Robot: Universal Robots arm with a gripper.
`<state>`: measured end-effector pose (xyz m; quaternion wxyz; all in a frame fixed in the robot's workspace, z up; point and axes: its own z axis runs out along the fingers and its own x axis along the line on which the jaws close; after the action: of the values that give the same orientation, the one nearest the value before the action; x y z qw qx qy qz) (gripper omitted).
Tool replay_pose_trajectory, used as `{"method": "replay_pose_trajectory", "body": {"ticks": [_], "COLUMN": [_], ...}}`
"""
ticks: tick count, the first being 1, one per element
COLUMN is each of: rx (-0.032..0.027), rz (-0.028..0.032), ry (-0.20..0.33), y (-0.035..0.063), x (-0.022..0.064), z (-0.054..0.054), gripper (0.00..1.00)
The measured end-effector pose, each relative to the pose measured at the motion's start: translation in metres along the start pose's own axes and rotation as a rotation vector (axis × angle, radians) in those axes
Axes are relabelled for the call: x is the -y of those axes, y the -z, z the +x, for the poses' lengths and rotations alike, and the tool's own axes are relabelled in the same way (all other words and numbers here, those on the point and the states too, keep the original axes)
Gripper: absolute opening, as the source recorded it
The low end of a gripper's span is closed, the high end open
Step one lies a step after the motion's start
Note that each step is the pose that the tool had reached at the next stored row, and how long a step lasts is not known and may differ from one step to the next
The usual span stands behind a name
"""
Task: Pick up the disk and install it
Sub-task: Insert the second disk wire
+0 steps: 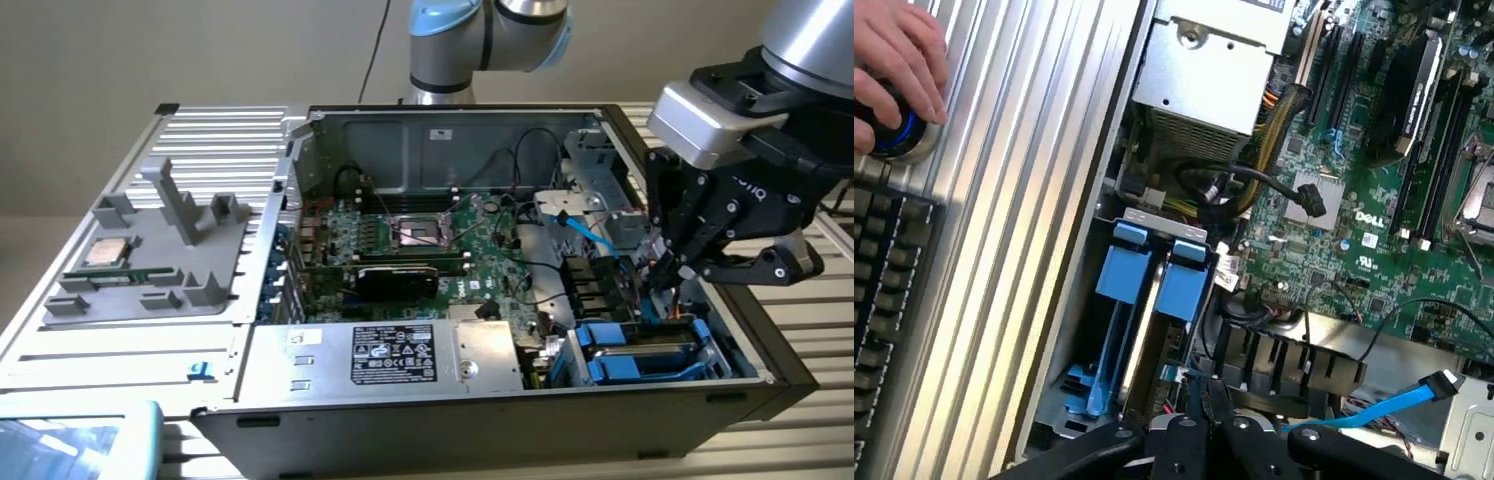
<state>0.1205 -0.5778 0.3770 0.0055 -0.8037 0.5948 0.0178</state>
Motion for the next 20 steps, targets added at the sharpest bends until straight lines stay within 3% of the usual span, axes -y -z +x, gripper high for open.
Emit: {"method": "replay_pose_trajectory", "body": {"ticks": [9,16,18,20], "rx": [-0.0101,-0.0129,-0.0113,-0.0051], "rz": [0.0221,0.0330,0.0353,0.0388], "ry": [0.161,0.287,0.323,0.357], "y": [-0.0004,-0.0006,-0.0008,-0.0012], "x": [0.0000,0.0001,0.0000,0.0000], "z": [0.0000,0.0000,0.0001,0.0001], "gripper": [0.11,0.11,0.11,0.11]}}
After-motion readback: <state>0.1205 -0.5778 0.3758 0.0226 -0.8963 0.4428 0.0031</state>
